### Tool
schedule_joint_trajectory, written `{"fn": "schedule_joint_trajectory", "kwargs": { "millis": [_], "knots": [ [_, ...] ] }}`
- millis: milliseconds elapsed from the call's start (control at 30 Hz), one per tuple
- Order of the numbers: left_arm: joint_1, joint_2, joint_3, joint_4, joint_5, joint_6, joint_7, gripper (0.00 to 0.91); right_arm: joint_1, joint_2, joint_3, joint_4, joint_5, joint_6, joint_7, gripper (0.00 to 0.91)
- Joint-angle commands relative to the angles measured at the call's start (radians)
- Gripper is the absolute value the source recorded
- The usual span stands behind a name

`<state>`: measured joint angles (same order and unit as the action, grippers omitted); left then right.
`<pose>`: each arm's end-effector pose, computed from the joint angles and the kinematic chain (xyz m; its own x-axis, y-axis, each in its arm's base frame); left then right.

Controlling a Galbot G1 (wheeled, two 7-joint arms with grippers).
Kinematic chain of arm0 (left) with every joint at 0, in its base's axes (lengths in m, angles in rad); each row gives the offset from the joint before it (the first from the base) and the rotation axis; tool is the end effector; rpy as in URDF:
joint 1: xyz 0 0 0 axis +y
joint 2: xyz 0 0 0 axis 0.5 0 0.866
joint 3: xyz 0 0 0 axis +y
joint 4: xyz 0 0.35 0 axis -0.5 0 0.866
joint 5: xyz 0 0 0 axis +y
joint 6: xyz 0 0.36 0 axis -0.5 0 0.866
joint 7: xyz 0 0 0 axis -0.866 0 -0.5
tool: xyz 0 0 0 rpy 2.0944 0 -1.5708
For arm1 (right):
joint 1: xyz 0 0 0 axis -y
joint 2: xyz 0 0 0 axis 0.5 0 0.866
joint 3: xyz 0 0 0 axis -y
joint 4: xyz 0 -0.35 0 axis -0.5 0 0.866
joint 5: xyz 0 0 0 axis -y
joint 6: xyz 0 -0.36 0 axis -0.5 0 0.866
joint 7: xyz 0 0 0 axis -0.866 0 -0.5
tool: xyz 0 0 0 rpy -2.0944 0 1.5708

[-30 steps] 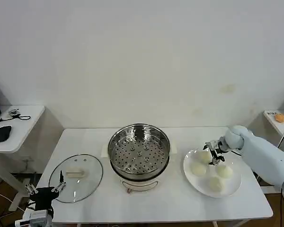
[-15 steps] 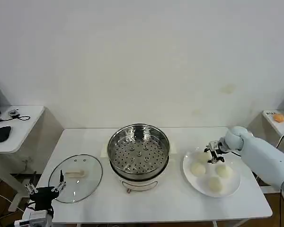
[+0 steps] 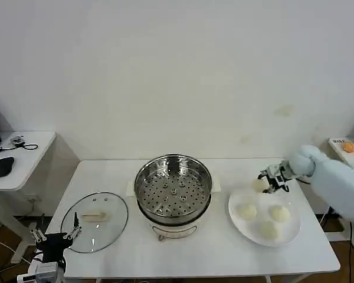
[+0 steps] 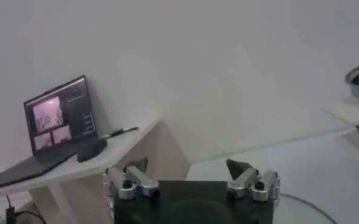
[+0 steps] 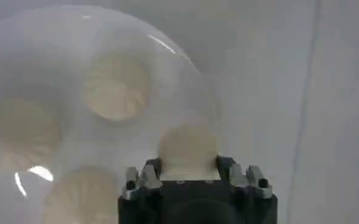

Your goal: Take steamed baozi put them in steamer then cover it.

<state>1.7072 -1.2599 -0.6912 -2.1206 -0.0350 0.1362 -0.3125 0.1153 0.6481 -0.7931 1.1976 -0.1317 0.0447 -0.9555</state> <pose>0.1542 0.0983 -0.2949 -0.9445 -0.3093 0.1109 -0.2521 0.8986 0.3591 0.5375 -0.1878 -0.1407 -0.4055 -0.1915 0.8938 -0.8675 -0.2276 -0.4423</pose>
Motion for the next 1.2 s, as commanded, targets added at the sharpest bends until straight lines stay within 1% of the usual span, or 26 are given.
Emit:
{"fn": "schedule_joint_trajectory", "kwargs": {
  "millis": [33,133,167,200,233,300,333,367,400,467,533,567,633,667,733,767,800,833,1000,1100,1133,1200],
  "knots": [
    [-0.001,0.002,0.001,0.002,-0.002,0.0,0.0,0.907,0.196,-0.072,-0.116,0.101,0.121,0.004,0.011,0.615],
    [-0.002,0.008,0.001,-0.002,-0.005,0.001,0.001,0.907,0.312,-0.043,-0.206,0.123,0.224,0.013,0.024,0.615],
    [-0.002,0.01,0.002,-0.003,-0.007,0.001,0.001,0.907,0.335,-0.032,-0.22,0.128,0.237,0.013,0.024,0.625],
    [-0.002,0.011,0.002,-0.004,-0.007,0.002,0.001,0.907,0.401,-0.01,-0.263,0.14,0.254,0.015,0.024,0.615],
    [-0.002,0.011,0.002,-0.004,-0.007,0.002,0.001,0.907,0.44,0.008,-0.294,0.148,0.258,0.016,0.024,0.615],
    [-0.002,0.01,0.002,-0.005,-0.006,0.001,0.001,0.907,0.519,0.063,-0.355,0.173,0.295,0.015,0.027,0.625],
    [-0.002,0.009,0.002,-0.005,-0.006,0.001,0.001,0.907,0.529,0.076,-0.37,0.179,0.31,0.015,0.028,0.615],
    [-0.001,0.006,0.002,-0.006,-0.006,0.001,0.001,0.907,0.564,0.111,-0.393,0.195,0.321,0.014,0.03,0.625],
    [0.0,0.004,0.002,-0.006,-0.006,0.001,0.001,0.907,0.578,0.138,-0.407,0.206,0.33,0.013,0.034,0.615],
    [0.001,0.0,0.0,-0.008,-0.006,0.0,0.0,0.907,0.589,0.176,-0.427,0.219,0.339,0.014,0.04,0.615],
    [0.001,-0.001,-0.004,-0.009,-0.007,0.0,0.0,0.907,0.587,0.223,-0.441,0.225,0.353,0.017,0.055,0.615],
    [0.002,-0.001,-0.009,-0.009,-0.006,0.0,0.0,0.907,0.578,0.259,-0.447,0.221,0.357,0.023,0.072,0.615],
    [0.002,-0.002,-0.016,-0.01,-0.008,0.0,0.0,0.907,0.562,0.303,-0.449,0.208,0.344,0.037,0.081,0.615],
    [0.002,-0.003,-0.025,-0.012,-0.01,0.001,0.0,0.907,0.544,0.343,-0.45,0.193,0.342,0.046,0.088,0.615],
    [0.001,-0.002,-0.036,-0.012,-0.019,0.002,0.0,0.907,0.523,0.393,-0.445,0.171,0.325,0.063,0.094,0.615],
    [0.003,0.0,-0.043,-0.011,-0.025,0.002,-0.001,0.907,0.505,0.428,-0.442,0.152,0.3,0.079,0.1,0.615],
    [0.005,0.004,-0.049,-0.009,-0.028,0.003,0.0,0.907,0.498,0.445,-0.442,0.145,0.288,0.085,0.101,0.615],
    [0.007,0.008,-0.055,-0.009,-0.03,0.002,0.0,0.907,0.485,0.472,-0.445,0.128,0.257,0.103,0.107,0.615],
    [0.005,0.011,-0.072,-0.013,-0.033,0.003,0.001,0.907,0.439,0.543,-0.47,0.074,0.123,0.196,0.123,0.625],
    [0.005,0.01,-0.072,-0.012,-0.032,0.003,0.001,0.907,0.417,0.562,-0.481,0.051,0.052,0.243,0.134,0.625],
    [0.006,0.008,-0.071,-0.009,-0.032,0.003,0.0,0.907,0.4,0.569,-0.479,0.034,0.02,0.268,0.139,0.625],
    [0.008,0.006,-0.072,-0.007,-0.032,0.002,-0.002,0.907,0.376,0.577,-0.465,0.004,-0.041,0.295,0.15,0.625]
  ]
}}
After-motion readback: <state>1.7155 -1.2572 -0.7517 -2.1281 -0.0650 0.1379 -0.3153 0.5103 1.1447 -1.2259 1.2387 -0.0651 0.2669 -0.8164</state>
